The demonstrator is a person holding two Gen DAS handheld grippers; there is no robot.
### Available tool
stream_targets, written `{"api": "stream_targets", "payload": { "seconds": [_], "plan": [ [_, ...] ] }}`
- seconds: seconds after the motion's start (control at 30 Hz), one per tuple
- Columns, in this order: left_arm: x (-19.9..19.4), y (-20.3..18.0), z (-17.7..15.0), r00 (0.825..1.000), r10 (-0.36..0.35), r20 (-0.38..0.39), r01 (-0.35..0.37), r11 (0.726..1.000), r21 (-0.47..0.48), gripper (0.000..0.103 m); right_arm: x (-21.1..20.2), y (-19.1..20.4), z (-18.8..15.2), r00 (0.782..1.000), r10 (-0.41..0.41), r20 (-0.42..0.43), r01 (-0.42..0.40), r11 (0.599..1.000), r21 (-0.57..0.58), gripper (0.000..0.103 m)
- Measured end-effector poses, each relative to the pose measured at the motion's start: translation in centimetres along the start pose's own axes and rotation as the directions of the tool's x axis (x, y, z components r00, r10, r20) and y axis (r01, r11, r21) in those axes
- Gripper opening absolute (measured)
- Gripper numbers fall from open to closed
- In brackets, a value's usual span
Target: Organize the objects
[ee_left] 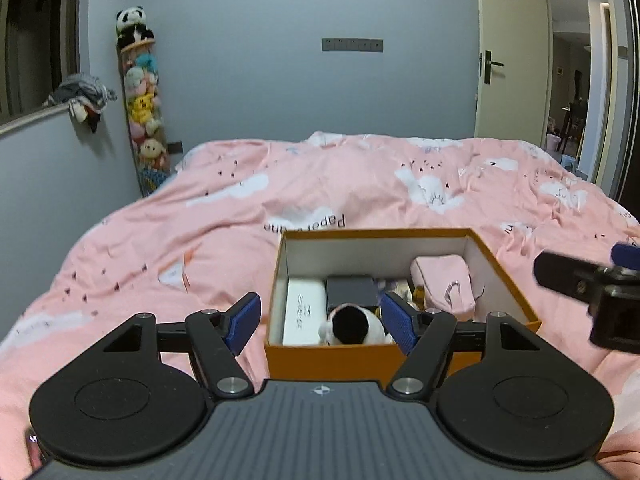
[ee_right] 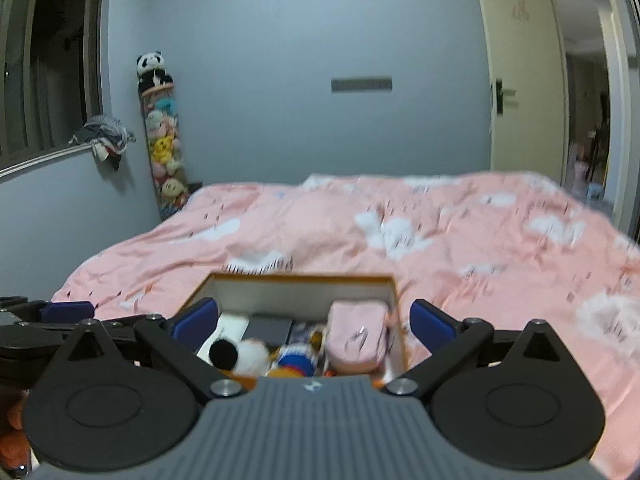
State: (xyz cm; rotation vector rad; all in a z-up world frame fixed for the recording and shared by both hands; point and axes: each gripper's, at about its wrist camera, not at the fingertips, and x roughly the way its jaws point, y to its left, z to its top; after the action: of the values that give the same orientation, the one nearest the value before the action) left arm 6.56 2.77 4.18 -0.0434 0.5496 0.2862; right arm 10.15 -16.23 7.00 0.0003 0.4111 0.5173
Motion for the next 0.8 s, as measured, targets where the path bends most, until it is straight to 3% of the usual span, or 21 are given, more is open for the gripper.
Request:
{"api": "stream_targets", "payload": {
  "seconds": [0.47, 0.8],
  "plan": [
    [3.4, -0.6, -3.6, 0.996, -0.009, -0.085, 0.009, 1.0, 0.003, 0.08, 5.4, -0.6, -4.8, 0.988, -0.024, -0.153, 0.024, 1.0, -0.006, 0.102],
    [3.5, -1.1, -4.1, 0.995, -0.005, -0.1, 0.007, 1.0, 0.022, 0.08, 6.1, -0.8, -5.4, 0.984, -0.019, -0.179, 0.017, 1.0, -0.013, 0.102]
  ]
}}
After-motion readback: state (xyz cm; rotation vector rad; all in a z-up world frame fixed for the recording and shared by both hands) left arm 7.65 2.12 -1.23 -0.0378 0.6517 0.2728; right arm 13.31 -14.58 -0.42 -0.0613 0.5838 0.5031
